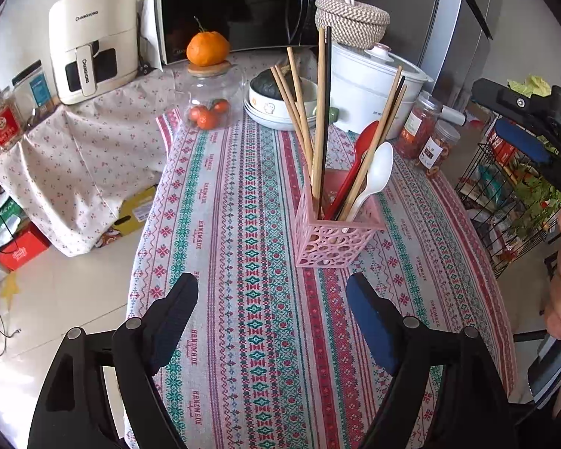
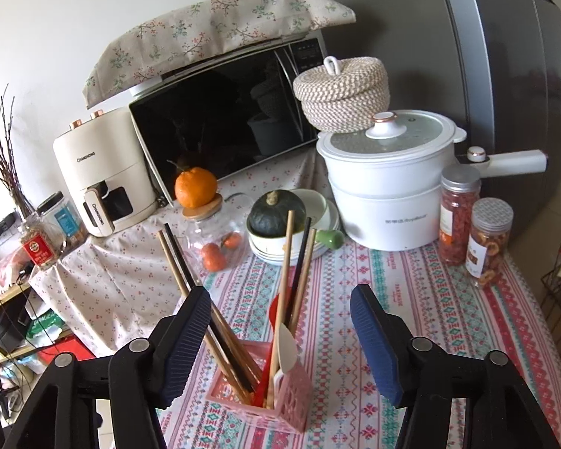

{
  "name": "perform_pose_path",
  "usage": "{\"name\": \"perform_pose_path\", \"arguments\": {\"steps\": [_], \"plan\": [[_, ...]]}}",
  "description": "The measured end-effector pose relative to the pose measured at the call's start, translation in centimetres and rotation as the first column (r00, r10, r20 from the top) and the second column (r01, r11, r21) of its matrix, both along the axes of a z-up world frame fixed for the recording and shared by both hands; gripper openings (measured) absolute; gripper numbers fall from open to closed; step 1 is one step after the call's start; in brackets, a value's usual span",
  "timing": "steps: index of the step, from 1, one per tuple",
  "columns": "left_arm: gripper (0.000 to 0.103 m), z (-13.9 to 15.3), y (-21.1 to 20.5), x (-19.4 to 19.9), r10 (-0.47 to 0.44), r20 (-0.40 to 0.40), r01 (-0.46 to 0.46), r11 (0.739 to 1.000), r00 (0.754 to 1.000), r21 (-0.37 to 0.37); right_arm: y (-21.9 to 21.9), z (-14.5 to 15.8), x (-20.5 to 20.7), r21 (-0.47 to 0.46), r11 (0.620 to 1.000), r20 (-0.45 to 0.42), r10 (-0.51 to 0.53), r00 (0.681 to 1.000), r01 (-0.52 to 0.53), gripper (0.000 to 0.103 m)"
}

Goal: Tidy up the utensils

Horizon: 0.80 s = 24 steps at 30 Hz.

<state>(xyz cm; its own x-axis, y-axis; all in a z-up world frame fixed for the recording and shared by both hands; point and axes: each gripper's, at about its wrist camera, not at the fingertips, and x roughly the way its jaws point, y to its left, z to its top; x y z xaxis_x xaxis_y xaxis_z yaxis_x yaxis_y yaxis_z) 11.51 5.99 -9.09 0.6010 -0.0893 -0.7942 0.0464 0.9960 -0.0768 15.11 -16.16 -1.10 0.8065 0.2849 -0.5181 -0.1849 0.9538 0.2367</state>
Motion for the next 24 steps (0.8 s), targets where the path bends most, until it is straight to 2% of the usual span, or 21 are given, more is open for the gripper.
{"name": "perform_pose_path", "arguments": {"steps": [5, 9, 14, 24], "plan": [[0.092, 2.0, -0.9, -1.8, 0.011, 0.054, -0.012, 1.0, 0.998, 0.02, -0.9, -0.1, -2.4, -0.097, 0.995, -0.039, -0.023, 0.999, 0.019, 0.093], [0.096, 3.4, -1.7, -3.5, 0.005, 0.106, -0.012, 0.998, 0.994, 0.065, -1.1, -0.8, -3.9, -0.176, 0.984, -0.094, -0.024, 0.995, 0.007, 0.102], [0.098, 5.1, -2.1, -5.6, 0.009, 0.158, -0.023, 0.996, 0.987, 0.09, -1.4, -1.0, -6.2, -0.277, 0.961, -0.11, -0.05, 0.993, 0.017, 0.102], [0.099, 7.3, -3.0, -7.6, 0.008, 0.215, -0.02, 0.998, 0.977, 0.054, -2.8, 1.7, -9.5, -0.29, 0.948, -0.032, -0.148, 0.988, 0.132, 0.102]]}}
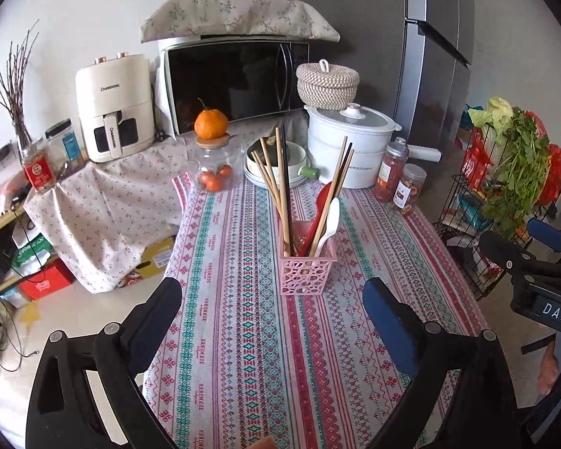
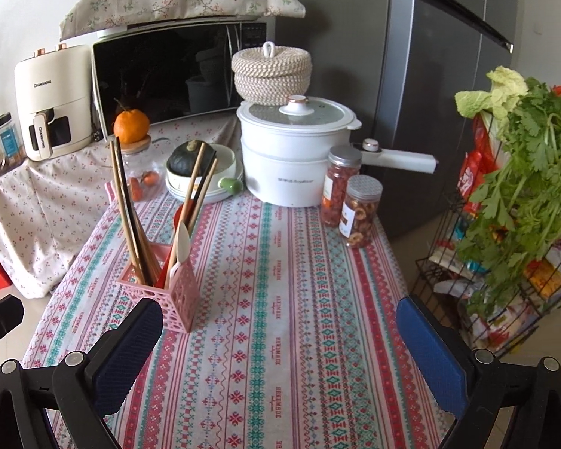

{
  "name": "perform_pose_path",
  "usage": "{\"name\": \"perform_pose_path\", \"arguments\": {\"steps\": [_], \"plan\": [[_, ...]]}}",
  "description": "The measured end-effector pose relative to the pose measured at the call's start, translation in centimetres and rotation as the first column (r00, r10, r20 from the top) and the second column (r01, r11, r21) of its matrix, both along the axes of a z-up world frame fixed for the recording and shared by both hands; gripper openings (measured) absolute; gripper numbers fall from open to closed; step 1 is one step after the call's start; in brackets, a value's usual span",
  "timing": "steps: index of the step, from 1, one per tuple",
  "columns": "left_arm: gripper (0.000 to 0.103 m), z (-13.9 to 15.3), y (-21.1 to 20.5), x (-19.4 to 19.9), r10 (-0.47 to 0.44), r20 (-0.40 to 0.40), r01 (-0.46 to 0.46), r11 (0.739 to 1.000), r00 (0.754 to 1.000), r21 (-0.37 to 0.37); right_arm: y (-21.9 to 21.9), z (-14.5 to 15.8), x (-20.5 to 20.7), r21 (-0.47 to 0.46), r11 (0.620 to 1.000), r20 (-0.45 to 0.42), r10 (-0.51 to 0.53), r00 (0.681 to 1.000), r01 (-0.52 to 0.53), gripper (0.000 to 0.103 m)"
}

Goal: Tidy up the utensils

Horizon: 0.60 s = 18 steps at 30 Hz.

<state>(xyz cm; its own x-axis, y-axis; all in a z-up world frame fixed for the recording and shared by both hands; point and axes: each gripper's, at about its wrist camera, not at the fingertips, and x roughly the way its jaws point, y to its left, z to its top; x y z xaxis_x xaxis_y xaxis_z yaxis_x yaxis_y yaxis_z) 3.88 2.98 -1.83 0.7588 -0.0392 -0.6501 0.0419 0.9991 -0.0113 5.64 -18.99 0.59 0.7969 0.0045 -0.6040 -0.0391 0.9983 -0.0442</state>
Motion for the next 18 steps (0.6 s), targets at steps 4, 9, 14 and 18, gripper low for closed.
{"name": "perform_pose_path", "arguments": {"steps": [4, 9, 14, 18], "plan": [[0.099, -0.1, -0.39, -0.17, -0.003, 0.002, 0.003, 1.0, 1.0, 0.004, 0.1, 0.43, -0.22, -0.002, 1.0, 0.015, -0.005, 1.0, 0.005, 0.102], [0.099, 0.05, -0.35, -0.21, -0.003, 0.01, 0.003, 1.0, 1.0, -0.004, 0.21, 0.25, -0.16, 0.001, 1.0, 0.008, -0.002, 1.0, 0.002, 0.102], [0.099, 0.25, -0.32, -0.39, -0.003, 0.023, 0.003, 1.0, 1.0, -0.005, 0.35, 0.05, -0.11, 0.007, 1.0, 0.001, -0.001, 1.0, 0.001, 0.102], [0.099, 0.26, -0.24, -0.42, -0.003, 0.024, 0.003, 1.0, 1.0, -0.007, 0.45, 0.04, -0.07, 0.011, 1.0, -0.002, 0.002, 1.0, -0.002, 0.102]]}}
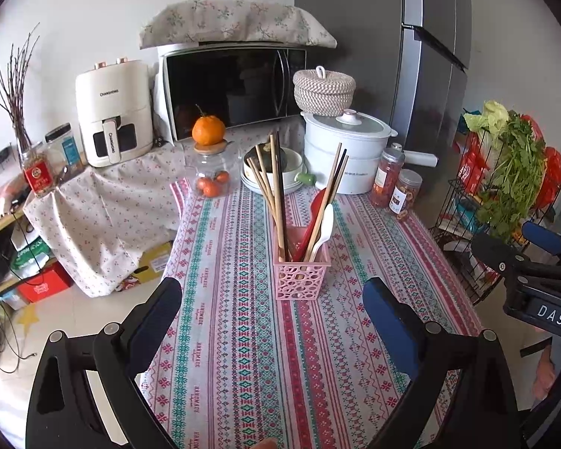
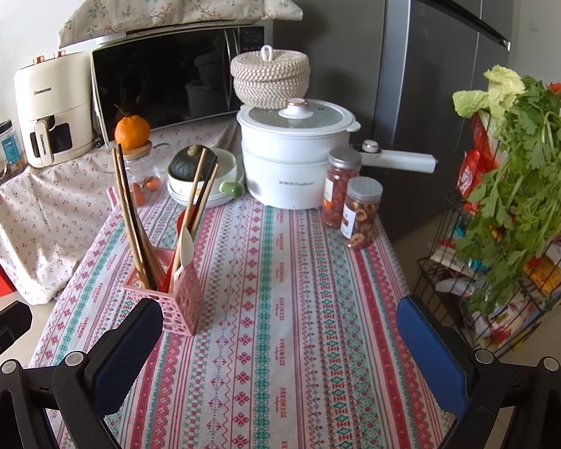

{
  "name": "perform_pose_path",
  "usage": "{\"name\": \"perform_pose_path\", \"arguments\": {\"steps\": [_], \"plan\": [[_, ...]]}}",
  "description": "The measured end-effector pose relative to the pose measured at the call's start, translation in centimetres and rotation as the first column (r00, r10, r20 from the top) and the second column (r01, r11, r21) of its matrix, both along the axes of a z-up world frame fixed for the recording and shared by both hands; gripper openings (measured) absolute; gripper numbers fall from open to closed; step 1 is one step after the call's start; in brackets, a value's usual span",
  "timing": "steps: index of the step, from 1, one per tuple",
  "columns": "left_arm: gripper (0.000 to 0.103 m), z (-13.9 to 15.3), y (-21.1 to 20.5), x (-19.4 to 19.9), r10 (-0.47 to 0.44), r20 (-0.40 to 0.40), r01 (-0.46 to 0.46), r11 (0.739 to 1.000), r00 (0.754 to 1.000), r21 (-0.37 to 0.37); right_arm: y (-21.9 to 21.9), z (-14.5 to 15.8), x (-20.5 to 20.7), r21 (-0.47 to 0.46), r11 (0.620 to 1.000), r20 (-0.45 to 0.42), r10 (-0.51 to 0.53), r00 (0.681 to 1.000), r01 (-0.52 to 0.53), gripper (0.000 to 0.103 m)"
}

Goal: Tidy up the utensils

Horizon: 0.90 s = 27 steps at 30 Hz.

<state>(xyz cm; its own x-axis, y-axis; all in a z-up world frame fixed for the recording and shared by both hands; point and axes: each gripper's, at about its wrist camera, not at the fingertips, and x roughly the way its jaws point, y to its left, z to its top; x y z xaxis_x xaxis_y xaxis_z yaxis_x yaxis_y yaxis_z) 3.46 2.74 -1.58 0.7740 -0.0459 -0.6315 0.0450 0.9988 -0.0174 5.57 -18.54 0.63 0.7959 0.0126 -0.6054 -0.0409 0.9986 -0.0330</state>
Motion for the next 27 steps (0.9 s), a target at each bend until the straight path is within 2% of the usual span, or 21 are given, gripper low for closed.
{"name": "perform_pose_path", "arguments": {"steps": [27], "plan": [[0.099, 0.0, -0.19, -0.13, -0.001, 0.005, 0.001, 1.0, 1.0, -0.003, 0.22, 0.07, -0.14, 0.012, 1.0, 0.006, -0.001, 1.0, 0.001, 0.102]]}}
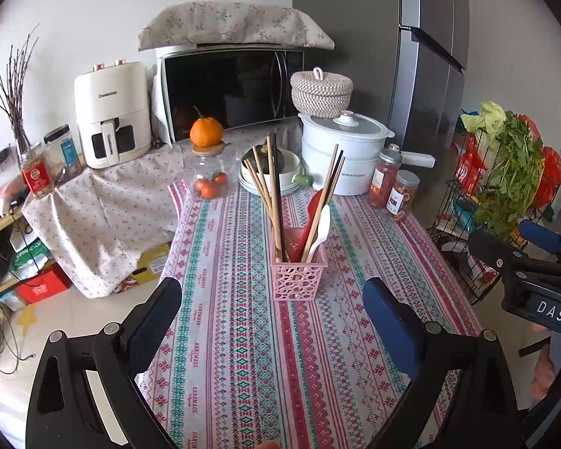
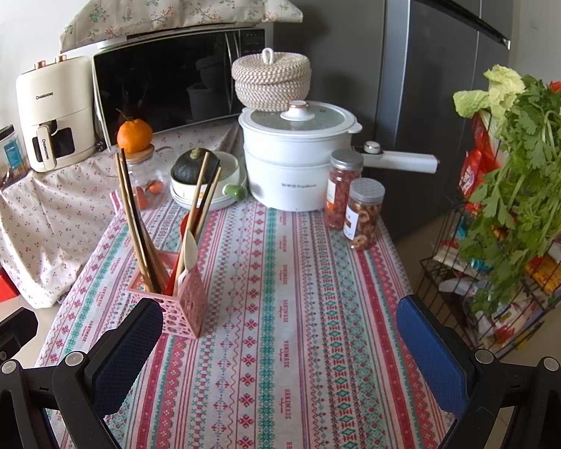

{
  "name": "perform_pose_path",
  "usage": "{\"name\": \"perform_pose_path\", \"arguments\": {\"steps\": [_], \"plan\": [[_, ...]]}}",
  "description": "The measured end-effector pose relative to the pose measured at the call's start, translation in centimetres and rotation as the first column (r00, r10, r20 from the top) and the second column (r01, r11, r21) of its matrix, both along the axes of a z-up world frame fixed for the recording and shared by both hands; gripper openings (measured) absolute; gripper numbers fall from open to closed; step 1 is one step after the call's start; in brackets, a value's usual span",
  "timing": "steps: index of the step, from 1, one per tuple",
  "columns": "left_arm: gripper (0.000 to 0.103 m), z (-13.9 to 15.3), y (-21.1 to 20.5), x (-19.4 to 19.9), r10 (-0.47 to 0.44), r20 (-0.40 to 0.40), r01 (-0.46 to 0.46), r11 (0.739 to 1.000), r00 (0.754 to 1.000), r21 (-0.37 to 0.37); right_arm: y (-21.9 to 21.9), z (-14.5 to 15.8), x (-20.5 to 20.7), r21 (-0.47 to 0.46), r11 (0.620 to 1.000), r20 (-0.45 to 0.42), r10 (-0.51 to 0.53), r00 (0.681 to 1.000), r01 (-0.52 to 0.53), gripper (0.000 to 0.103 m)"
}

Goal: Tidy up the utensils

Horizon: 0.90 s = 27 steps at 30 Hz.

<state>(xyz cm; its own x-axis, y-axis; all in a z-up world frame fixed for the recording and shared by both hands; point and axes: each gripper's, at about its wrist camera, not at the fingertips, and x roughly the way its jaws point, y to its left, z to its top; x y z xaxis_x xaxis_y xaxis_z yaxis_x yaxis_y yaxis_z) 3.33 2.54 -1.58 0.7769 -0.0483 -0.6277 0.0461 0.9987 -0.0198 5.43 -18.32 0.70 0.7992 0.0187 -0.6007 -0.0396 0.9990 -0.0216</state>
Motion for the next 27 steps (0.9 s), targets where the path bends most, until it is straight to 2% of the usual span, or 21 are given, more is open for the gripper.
{"name": "perform_pose_path", "arguments": {"steps": [27], "plan": [[0.099, -0.23, -0.03, 0.14, -0.021, -0.008, 0.021, 1.0, 1.0, -0.007, 0.15, -0.06, 0.14, 0.003, 1.0, -0.006, 0.001, 1.0, -0.001, 0.102]]}}
